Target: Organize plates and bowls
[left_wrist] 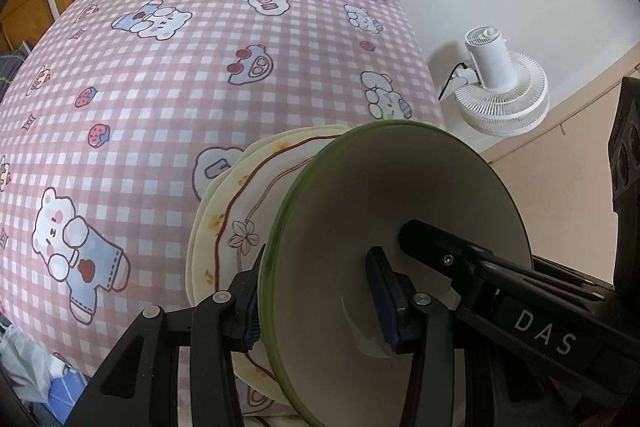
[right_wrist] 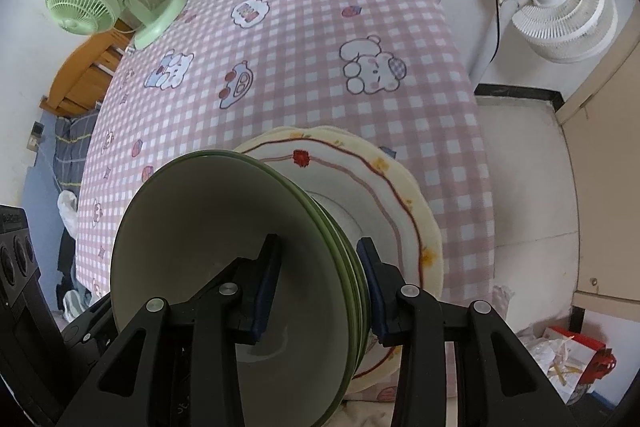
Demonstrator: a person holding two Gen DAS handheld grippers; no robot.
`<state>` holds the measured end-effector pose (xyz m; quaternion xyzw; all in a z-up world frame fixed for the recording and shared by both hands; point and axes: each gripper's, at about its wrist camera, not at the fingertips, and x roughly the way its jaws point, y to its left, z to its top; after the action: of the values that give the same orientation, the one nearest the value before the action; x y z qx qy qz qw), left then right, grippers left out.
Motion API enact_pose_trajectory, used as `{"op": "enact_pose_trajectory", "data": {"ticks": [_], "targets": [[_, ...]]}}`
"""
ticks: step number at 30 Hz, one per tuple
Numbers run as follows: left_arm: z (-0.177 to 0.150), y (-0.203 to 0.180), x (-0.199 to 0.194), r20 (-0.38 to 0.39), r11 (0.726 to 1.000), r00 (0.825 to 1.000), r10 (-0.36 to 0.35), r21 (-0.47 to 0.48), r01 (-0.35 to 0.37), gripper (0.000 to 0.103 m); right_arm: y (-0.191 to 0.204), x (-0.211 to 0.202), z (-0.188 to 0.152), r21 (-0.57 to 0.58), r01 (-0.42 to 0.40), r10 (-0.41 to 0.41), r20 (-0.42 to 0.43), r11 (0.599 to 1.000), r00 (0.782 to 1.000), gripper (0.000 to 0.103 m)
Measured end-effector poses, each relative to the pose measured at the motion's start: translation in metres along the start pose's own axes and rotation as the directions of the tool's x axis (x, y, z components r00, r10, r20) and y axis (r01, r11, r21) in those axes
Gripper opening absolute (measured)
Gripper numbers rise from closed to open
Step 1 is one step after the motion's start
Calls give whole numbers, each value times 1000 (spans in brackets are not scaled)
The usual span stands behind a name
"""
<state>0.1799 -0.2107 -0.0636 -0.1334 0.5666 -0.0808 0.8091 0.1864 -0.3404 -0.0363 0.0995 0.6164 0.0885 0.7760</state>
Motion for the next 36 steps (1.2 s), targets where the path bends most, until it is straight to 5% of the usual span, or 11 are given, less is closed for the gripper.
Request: {"op": "enact_pose_trajectory", "data": {"ticks": [12,16,20,28,36], "targets": [[6,-6,1,10,998,999,36,53,-37,47,-9,4,3,35,-52,52,6,998,999,42],[4,-5,2,2,996,998,67,51,-67,65,-12,2,0,43,-46,45,17,998,999,43],[0,-2,-1,4,995,996,88,45,-88,70,-10,-4,-5,26,7,-8,44,1000,999,50],[2,-4,-24,104,990,988,112,75,-120,84,-12,-28,-12,40,44,-49,139,998,989,67],[11,4,-61,217,984,970,107,115,-134,87,16,-63,-18,22,135,-136,290,991,947,68]]}}
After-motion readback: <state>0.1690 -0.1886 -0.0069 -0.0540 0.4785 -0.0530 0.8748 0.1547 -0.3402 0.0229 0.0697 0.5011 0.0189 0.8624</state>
